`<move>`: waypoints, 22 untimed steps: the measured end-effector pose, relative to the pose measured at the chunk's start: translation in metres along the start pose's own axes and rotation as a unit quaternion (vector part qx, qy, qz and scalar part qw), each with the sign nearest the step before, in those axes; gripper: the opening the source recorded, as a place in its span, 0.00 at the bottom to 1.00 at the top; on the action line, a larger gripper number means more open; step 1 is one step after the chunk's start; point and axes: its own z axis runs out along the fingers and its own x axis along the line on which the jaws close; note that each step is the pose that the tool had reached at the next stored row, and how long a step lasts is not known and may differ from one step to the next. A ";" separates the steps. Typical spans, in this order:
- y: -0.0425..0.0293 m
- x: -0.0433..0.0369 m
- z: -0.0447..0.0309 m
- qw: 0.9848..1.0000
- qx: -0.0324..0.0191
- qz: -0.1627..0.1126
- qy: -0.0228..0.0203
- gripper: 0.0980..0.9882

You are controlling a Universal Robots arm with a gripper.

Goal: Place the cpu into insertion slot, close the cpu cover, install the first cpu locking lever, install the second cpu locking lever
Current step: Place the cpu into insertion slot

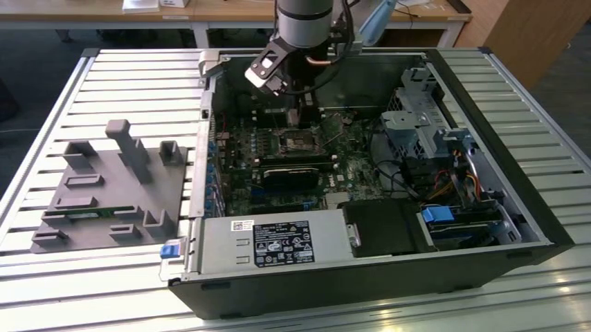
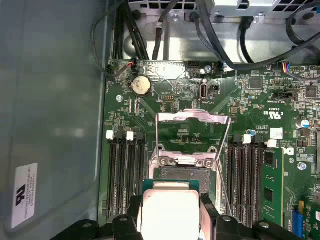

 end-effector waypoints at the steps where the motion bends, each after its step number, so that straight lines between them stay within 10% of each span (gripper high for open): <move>1: 0.0001 0.0001 -0.0013 1.000 0.000 0.000 0.000 0.50; 22: 0.0016 0.0014 -0.0259 1.000 0.000 0.000 0.000 0.50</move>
